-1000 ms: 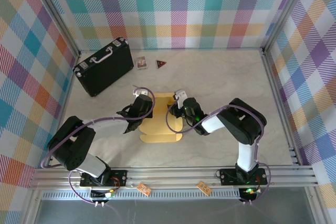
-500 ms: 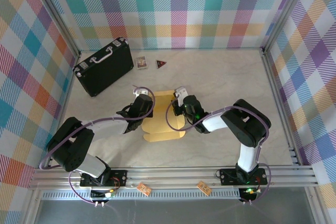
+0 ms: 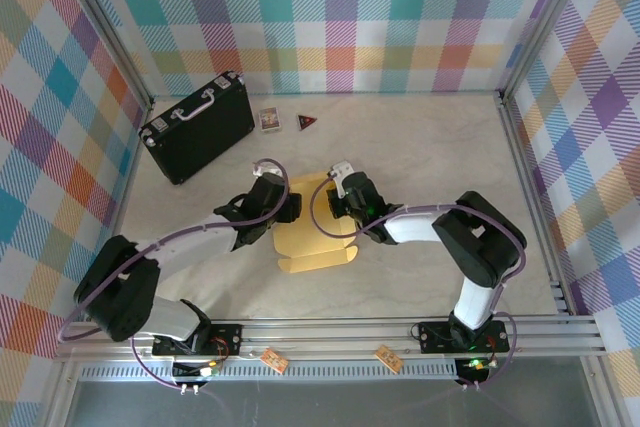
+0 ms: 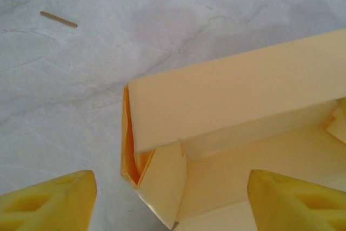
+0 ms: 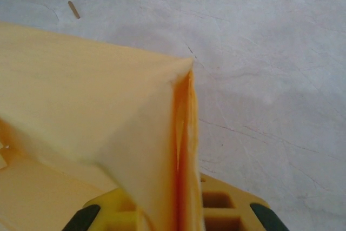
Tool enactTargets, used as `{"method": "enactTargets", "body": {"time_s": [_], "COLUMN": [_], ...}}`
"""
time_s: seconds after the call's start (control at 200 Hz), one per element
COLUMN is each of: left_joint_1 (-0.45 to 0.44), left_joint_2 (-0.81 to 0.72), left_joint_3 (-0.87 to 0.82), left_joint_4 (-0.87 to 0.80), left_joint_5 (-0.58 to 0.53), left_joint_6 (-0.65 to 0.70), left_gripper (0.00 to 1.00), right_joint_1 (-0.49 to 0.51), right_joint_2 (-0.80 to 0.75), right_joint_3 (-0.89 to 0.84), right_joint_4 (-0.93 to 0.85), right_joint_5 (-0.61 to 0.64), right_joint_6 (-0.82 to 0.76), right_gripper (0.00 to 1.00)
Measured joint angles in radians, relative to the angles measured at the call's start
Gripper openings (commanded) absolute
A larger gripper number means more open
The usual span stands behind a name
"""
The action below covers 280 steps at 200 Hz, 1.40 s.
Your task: Fold the paper box
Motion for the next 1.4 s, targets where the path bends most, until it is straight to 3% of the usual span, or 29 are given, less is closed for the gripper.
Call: {"method": "enactTargets", "body": {"time_s": [0.25, 0.41, 0.555, 0.755, 0.95, 1.135, 1.4], "left_joint_1": [0.0, 0.009, 0.08, 0.21, 0.256, 0.257, 0.257], "left_joint_2": [-0.214, -0.414, -0.504, -0.405, -0.29, -0.169, -0.1], "left_joint_3": [0.056, 0.087, 0.133, 0.179, 0.175, 0.14, 0.049], "left_joint_4": [-0.201, -0.361, -0.47, -0.523, -0.509, -0.44, -0.348], "left_joint_5": [0.148, 0.137, 0.131, 0.254, 0.359, 0.427, 0.48], "left_joint_6": [-0.005, -0.003, -0.005, -0.006, -0.02, -0.03, -0.043], "left_gripper": [0.9, 0.96, 0.96, 0.95, 0.92, 0.88, 0.79], "right_joint_1": [-0.008, -0.028, -0.069, -0.105, -0.103, -0.102, -0.102], "right_joint_2": [-0.003, -0.003, 0.006, 0.115, 0.24, 0.324, 0.381], "right_joint_3": [0.089, 0.183, 0.324, 0.602, 0.76, 0.853, 0.899], "right_joint_4": [-0.187, -0.368, -0.579, -0.944, -1.216, -1.382, -1.482], "right_joint_5": [-0.021, -0.088, -0.206, -0.375, -0.452, -0.476, -0.485], "right_joint_6": [0.019, 0.021, -0.01, -0.158, -0.303, -0.397, -0.494], "right_gripper": [0.0, 0.0, 0.0, 0.02, 0.05, 0.14, 0.3]}}
